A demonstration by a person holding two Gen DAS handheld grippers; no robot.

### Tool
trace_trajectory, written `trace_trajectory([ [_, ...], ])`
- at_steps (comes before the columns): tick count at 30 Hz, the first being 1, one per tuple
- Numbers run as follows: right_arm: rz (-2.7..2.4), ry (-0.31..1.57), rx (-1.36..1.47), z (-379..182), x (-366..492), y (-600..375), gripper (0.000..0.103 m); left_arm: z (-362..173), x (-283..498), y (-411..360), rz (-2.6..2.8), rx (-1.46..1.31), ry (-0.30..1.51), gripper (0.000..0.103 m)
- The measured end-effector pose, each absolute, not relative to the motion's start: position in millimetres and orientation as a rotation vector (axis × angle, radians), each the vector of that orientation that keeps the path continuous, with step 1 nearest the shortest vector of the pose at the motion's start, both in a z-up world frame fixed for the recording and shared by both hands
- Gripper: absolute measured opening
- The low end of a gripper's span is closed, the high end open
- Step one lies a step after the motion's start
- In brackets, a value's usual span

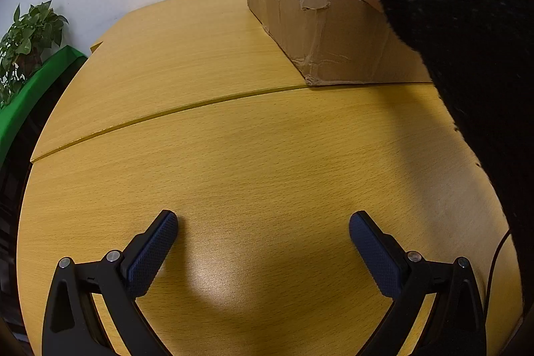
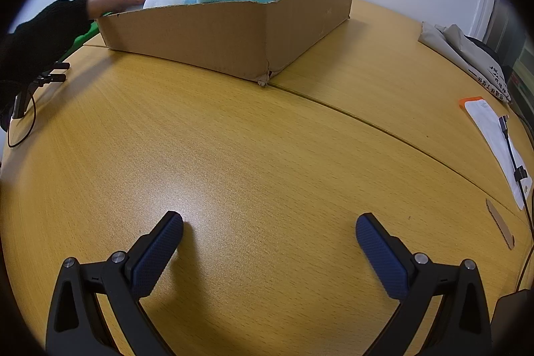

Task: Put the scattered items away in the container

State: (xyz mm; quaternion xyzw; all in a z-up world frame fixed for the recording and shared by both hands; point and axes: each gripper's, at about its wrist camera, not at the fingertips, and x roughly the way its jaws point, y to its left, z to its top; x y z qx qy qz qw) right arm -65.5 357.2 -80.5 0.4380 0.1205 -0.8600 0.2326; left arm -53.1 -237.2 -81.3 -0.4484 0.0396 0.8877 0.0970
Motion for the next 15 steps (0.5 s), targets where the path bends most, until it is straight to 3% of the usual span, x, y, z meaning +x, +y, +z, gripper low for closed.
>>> trace_trajectory([
  [15,-2.365,0.33,1.202,-81.6,-64.8,355.7,0.103,-81.0,-53.2,-238.0,2.628,-1.328,0.118,0.103],
])
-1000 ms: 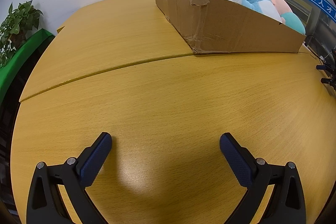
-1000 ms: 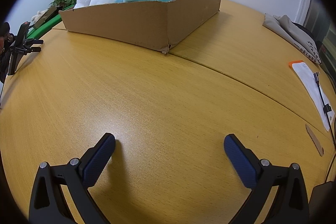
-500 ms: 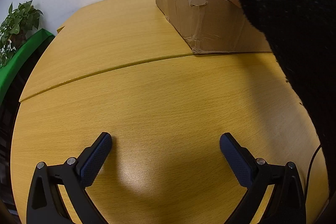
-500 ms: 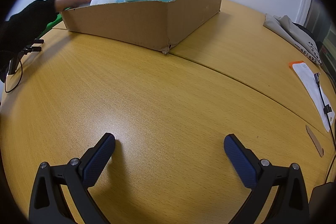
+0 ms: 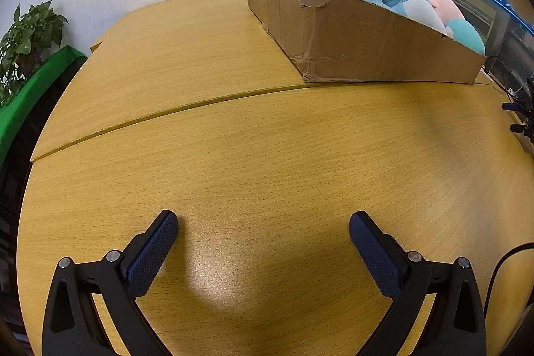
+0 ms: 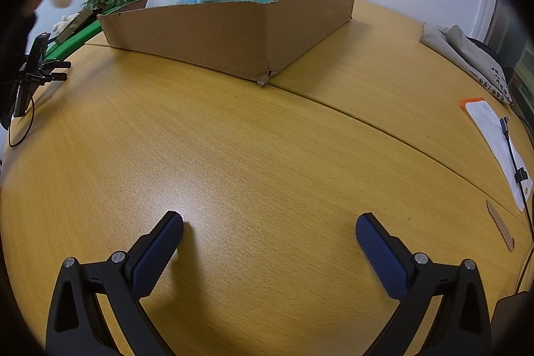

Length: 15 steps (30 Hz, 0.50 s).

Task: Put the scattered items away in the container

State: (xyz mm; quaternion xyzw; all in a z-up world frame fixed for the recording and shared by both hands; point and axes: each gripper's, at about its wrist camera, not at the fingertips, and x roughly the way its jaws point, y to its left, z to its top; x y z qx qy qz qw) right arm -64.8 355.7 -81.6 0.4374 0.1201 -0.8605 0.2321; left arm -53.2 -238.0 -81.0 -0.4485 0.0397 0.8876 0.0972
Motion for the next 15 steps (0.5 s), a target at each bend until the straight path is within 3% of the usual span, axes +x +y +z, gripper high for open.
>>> trace_trajectory([
  [15,-2.367,0.329,1.202,-82.3,-64.0,354.1,0.103,-80.8,-53.0,-238.4,2.628,-1.328,0.118,0.103],
])
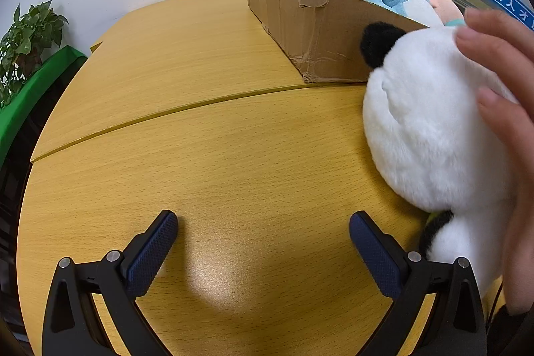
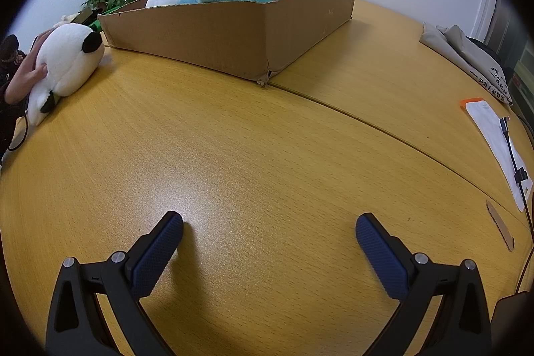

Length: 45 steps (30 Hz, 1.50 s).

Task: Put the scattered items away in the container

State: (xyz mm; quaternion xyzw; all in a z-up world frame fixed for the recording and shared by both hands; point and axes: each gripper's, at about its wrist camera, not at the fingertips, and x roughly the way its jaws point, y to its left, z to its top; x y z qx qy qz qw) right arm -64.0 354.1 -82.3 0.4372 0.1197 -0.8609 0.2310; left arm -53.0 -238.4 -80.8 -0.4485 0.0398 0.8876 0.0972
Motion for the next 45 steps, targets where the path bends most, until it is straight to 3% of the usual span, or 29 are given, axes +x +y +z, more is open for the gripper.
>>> trace_trajectory([
  [45,-2.368,0.329,1.205,-81.4,-61.9,353.9,0.103,-79.7,-49.7,-237.6,2.633,-1.329,0.114,0.103],
])
